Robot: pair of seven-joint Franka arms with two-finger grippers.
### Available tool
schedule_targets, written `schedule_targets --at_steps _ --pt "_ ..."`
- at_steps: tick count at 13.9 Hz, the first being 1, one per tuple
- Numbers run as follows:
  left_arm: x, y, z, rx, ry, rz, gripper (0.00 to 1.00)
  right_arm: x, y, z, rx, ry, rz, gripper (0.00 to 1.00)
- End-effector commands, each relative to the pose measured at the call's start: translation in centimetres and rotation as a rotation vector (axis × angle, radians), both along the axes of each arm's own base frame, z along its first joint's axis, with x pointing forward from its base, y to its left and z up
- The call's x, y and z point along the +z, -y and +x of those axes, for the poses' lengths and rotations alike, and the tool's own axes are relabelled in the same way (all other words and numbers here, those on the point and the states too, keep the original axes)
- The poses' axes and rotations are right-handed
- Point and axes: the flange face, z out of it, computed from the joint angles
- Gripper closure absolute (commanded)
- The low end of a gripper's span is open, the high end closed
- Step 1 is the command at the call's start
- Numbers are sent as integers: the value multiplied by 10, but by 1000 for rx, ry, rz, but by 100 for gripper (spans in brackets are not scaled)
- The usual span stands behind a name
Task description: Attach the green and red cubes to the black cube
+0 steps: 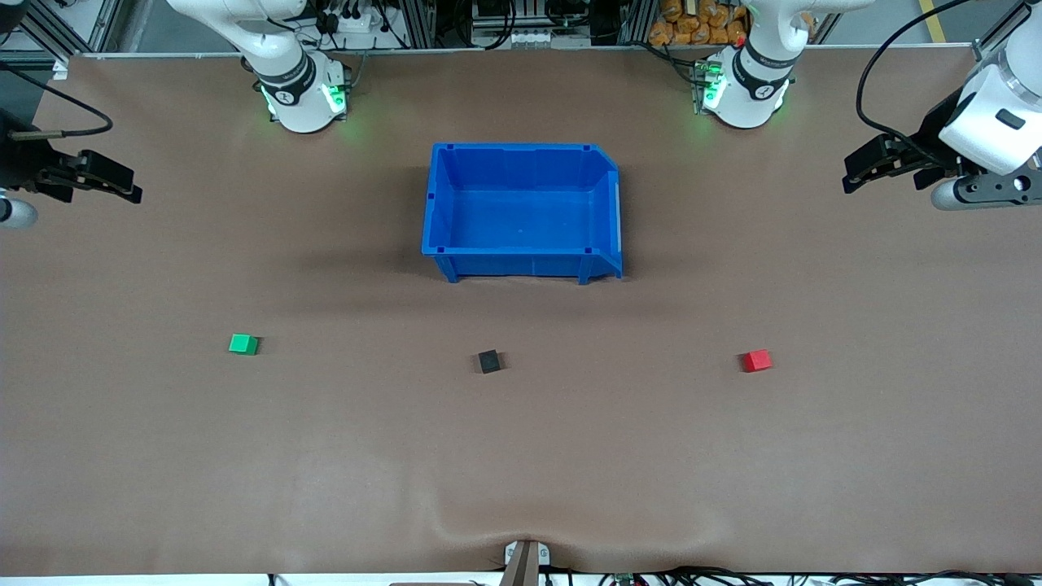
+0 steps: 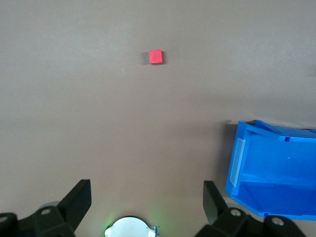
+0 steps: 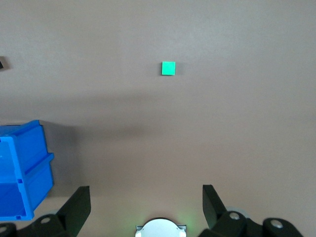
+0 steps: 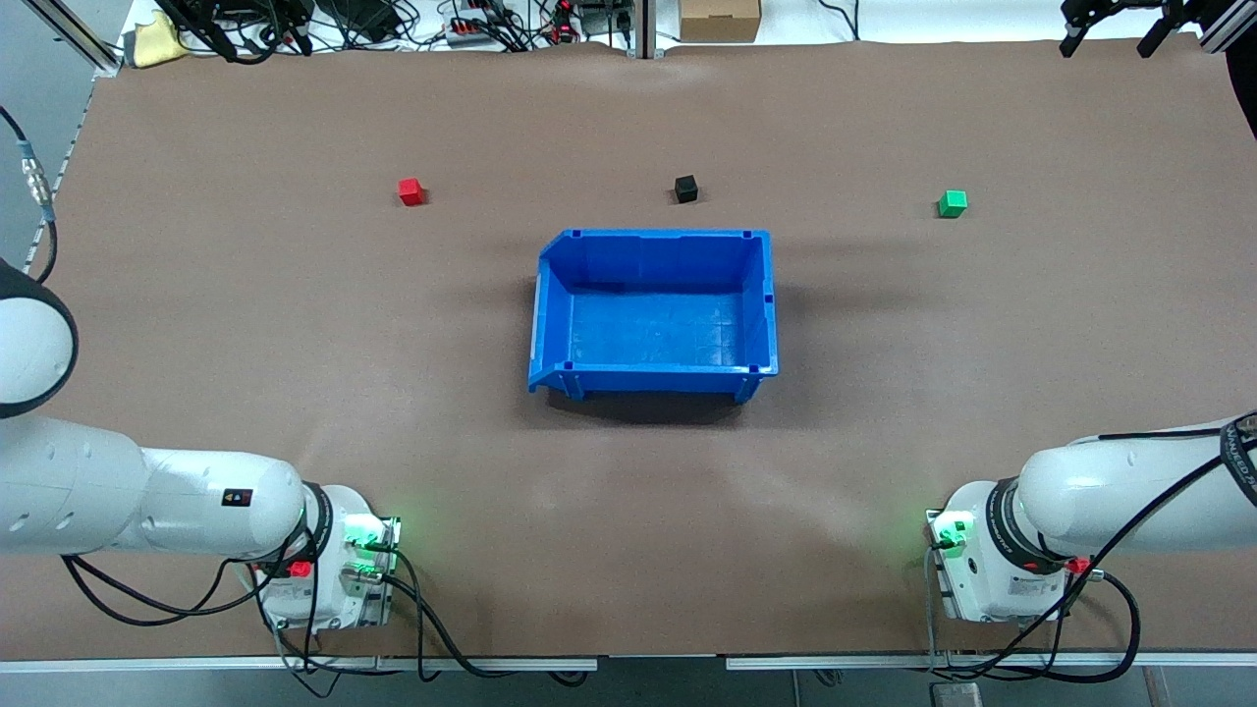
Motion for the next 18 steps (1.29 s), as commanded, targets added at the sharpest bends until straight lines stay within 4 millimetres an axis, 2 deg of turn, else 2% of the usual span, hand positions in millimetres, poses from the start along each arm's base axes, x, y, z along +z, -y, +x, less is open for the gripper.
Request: schedule_targets --at_steps 1,4,7,9,11,13,15,18 --pt "3 -2 0 -19 -11 -10 0 -5 1 -7 -19 6 -10 0" --pt "2 -3 3 -17 -12 -9 0 -4 2 -5 -21 15 -10 0" --pt "-2 -12 12 7 -16 -8 0 -1 4 -5 -13 12 -9 0" --pt "-4 -10 12 2 -21 -6 0 -5 3 0 -8 -23 -5 0" --pt "-5 -12 13 -43 -23 -8 0 -24 12 6 -24 -75 -2 0" --pt "-8 -9 12 -67 -29 -9 0 -54 27 25 -47 -111 -14 0" --pt "-11 -7 11 -66 -41 -7 0 -68 41 41 -70 -108 -7 0" --pt "-6 -8 7 -52 -40 -6 0 -88 44 51 -74 -119 -13 0"
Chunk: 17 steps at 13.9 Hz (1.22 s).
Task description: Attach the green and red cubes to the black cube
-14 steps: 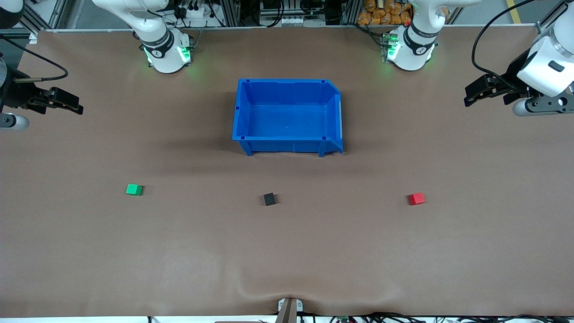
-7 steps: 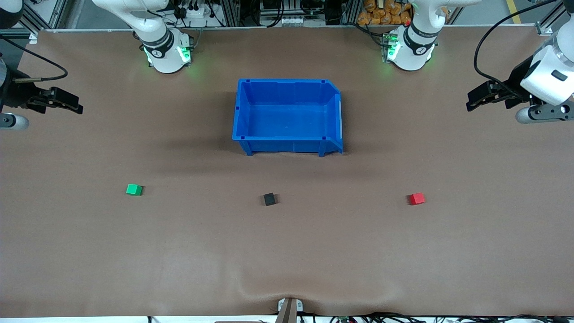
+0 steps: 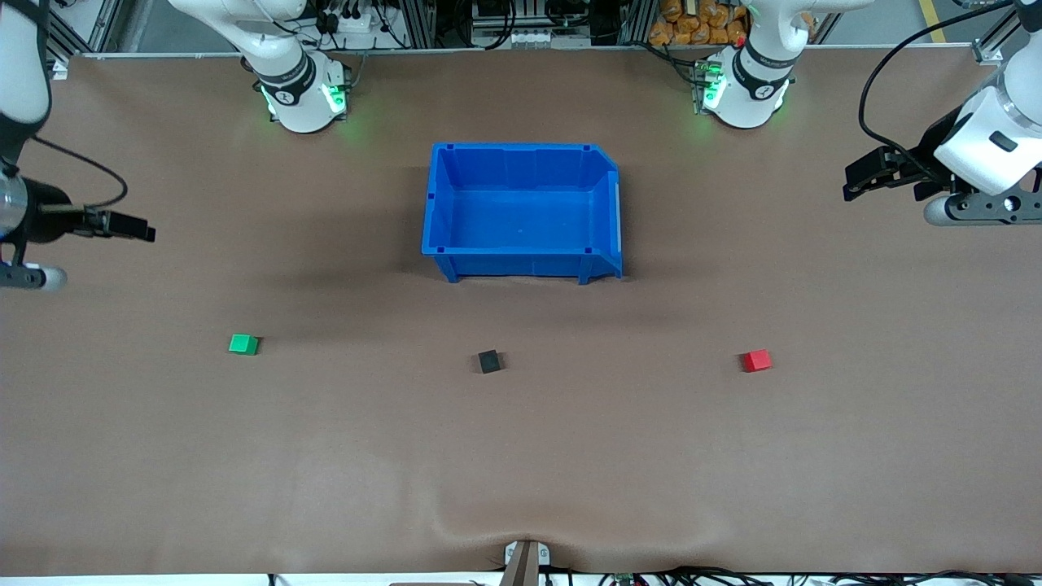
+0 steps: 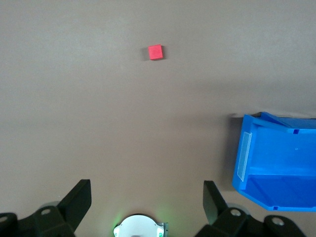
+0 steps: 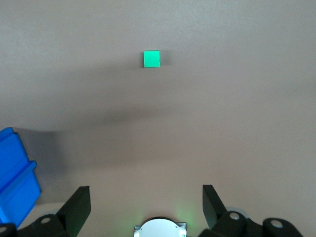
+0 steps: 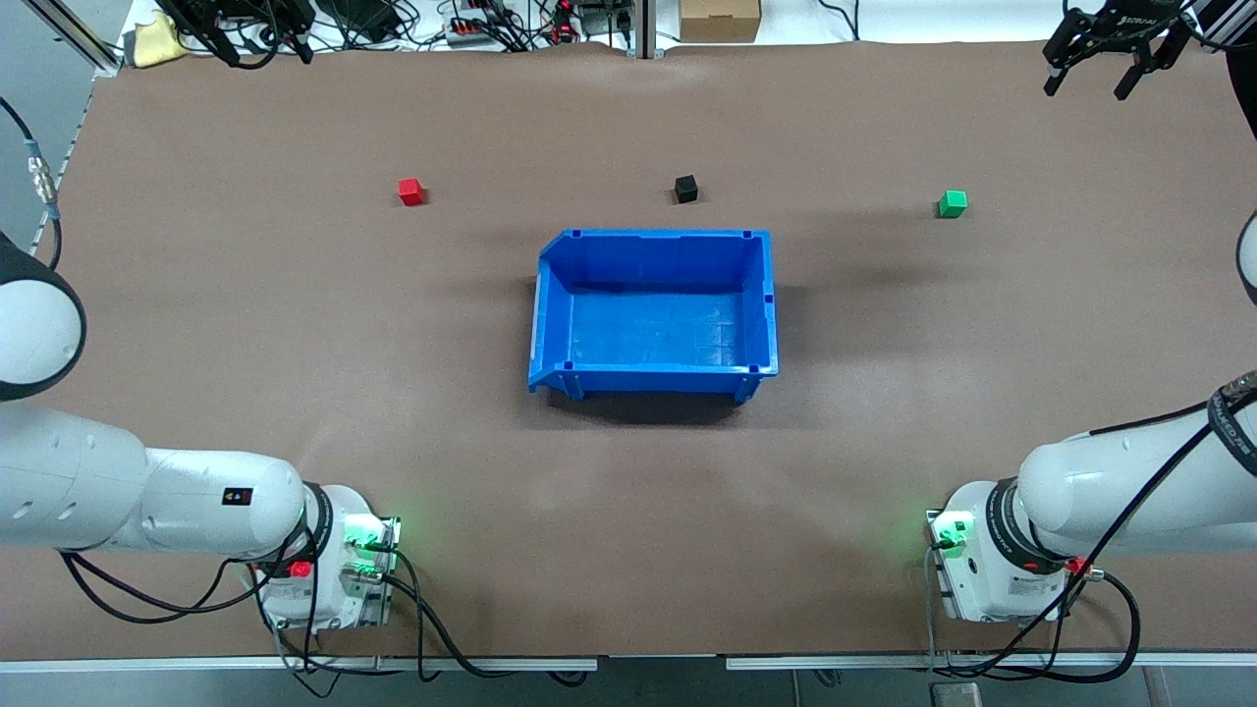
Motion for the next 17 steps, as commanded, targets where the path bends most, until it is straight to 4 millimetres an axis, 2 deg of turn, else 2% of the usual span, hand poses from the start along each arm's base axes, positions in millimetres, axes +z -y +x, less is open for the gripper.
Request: schedule_targets --at_steps 1,3,5,8,11,15,17 --pt "9 -1 -5 2 -6 -2 0 -9 6 14 -7 12 -20 0" --pt "7 -1 -4 5 -6 6 0 -36 27 25 -38 30 -15 0" --pt "-2 -2 -3 3 -21 35 0 -68 31 39 -42 27 -14 0" --pt "-2 1 -3 -11 -23 35 0 -120 34 56 -27 9 -17 0" --pt "2 1 -3 -9 -15 32 0 -165 46 59 13 13 -2 0" --pt "4 7 -3 -14 -10 32 0 -219 39 50 15 96 -19 0" --pt "-2 6 -4 -11 -25 28 0 -244 20 46 2 128 -29 0"
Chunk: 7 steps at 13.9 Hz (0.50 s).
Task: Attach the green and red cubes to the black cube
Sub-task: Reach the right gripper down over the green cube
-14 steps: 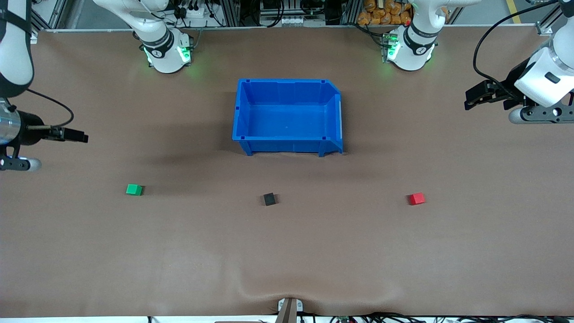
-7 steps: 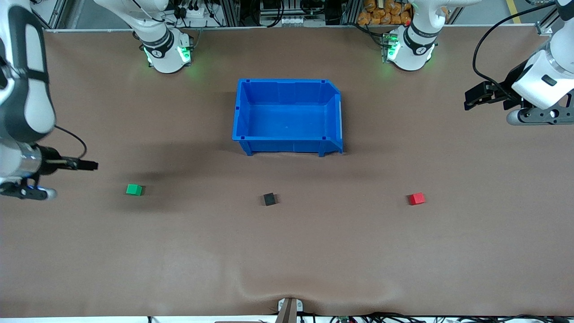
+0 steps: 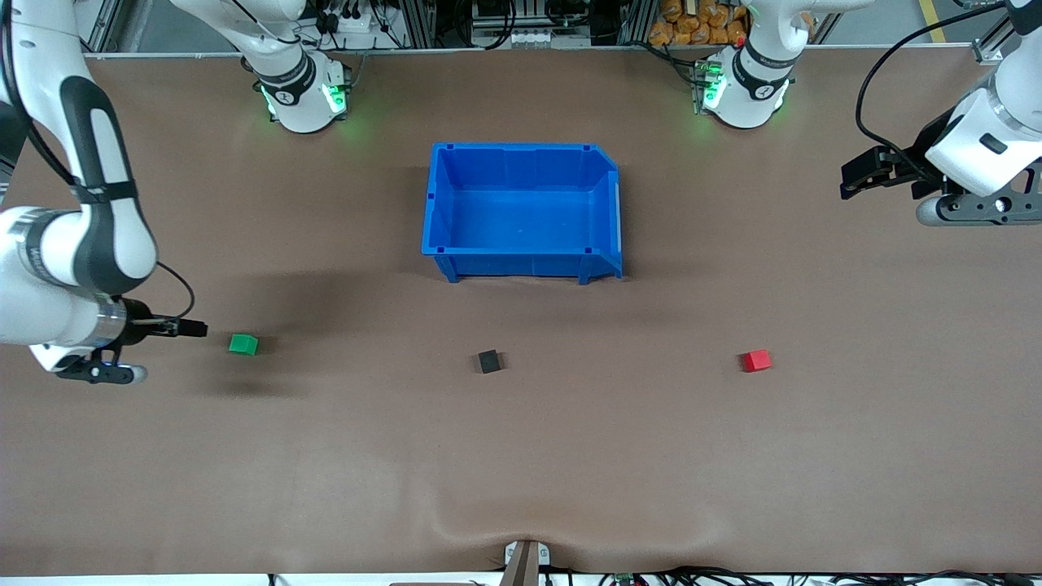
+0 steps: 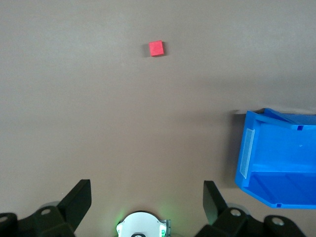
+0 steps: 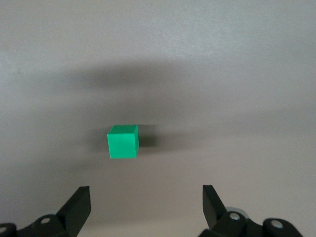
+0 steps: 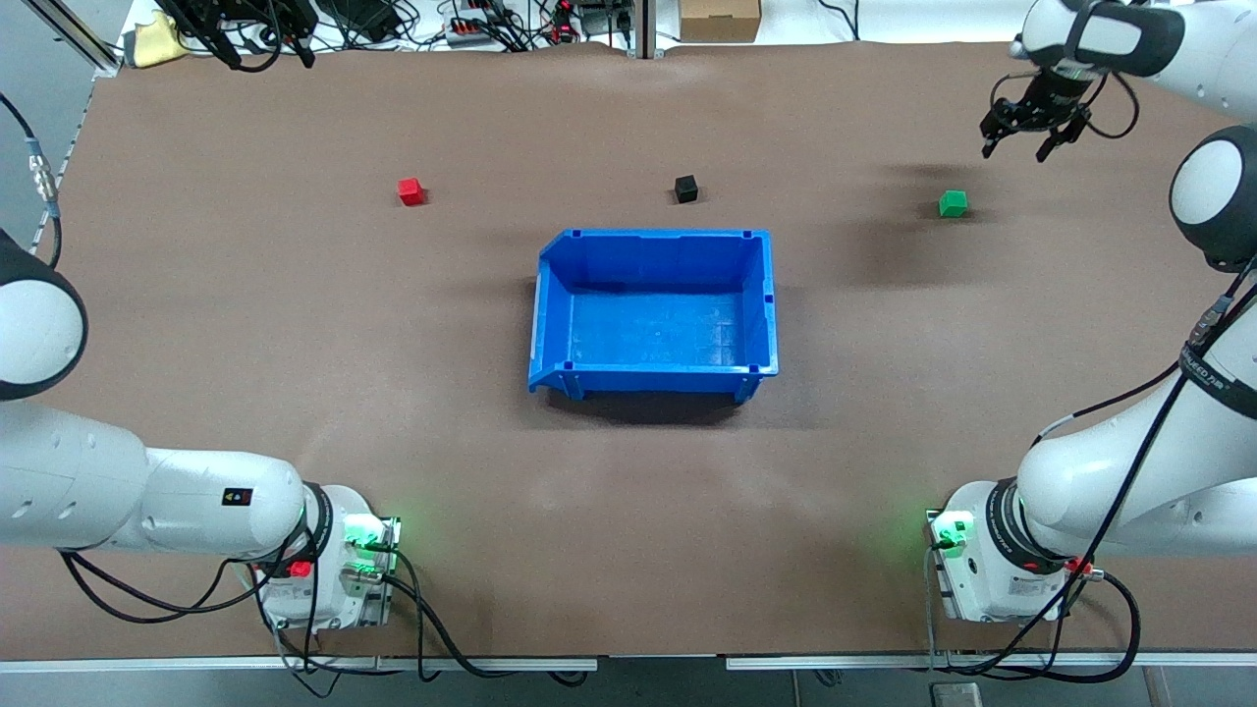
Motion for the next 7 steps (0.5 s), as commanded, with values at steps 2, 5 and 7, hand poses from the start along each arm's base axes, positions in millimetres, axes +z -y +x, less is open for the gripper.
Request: schedule_targets --at_steps 2,5,7 --pt "-3 5 -4 -2 -22 11 0 -38 -25 -13 -40 39 -28 0" --pt "-20 7 5 22 -42 21 0 -63 -32 -7 -27 94 -34 0" --pt "-24 6 8 29 -36 22 0 -85 -41 -7 -31 111 -35 0"
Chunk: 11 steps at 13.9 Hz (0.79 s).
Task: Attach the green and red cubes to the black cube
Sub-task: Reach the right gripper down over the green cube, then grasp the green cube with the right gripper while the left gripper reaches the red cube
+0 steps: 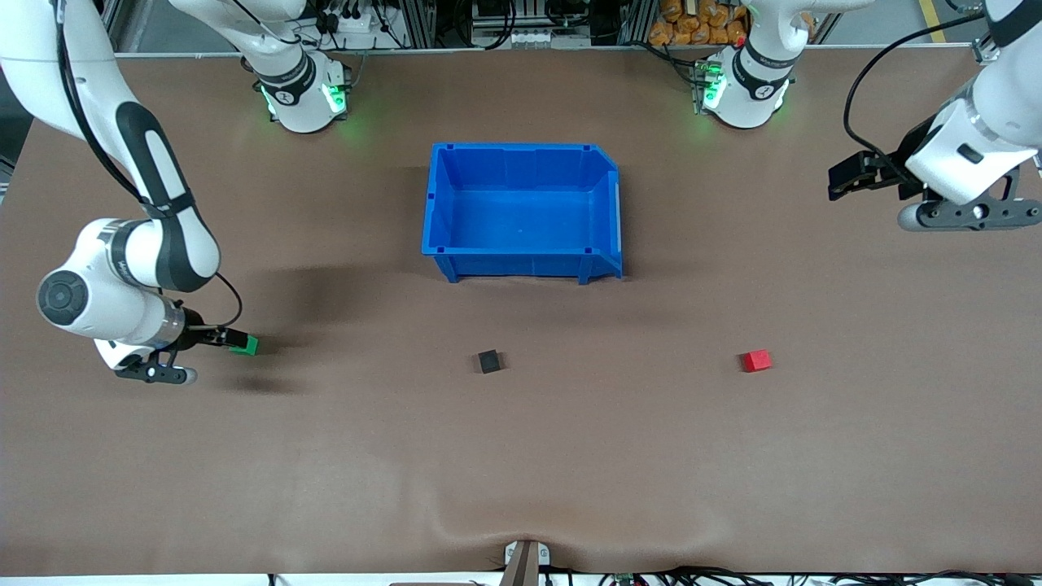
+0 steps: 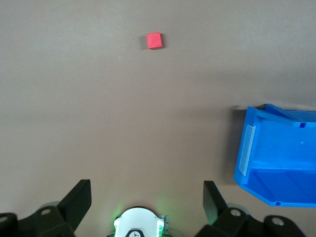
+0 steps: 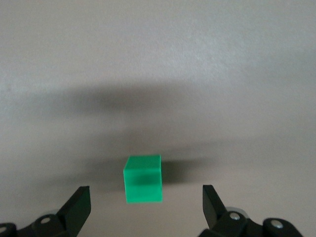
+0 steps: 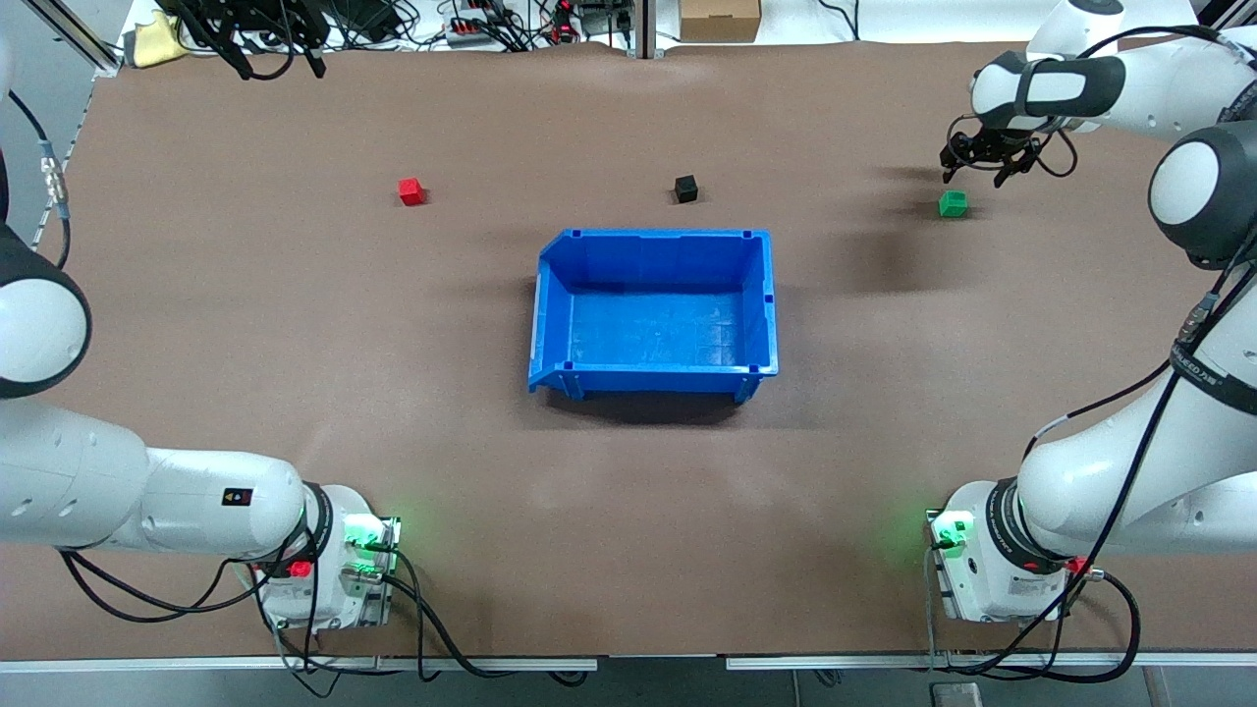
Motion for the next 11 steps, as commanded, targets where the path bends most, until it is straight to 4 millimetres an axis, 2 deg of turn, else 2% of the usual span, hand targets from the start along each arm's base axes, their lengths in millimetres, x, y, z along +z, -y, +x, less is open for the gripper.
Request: schedule_targets --at_steps 1,4,8,11 --pt "-4 -1 4 19 6 18 0 -24 -9 -5 -28 -4 -15 0" --pt "-3 0 5 26 20 17 0 -36 -15 -8 -22 -16 -15 0" --pt "-38 5 3 109 -15 36 0 -46 -17 -14 -22 -36 -14 0" --pt "-83 9 2 222 -17 42 0 -46 -16 -14 -24 -36 -14 0"
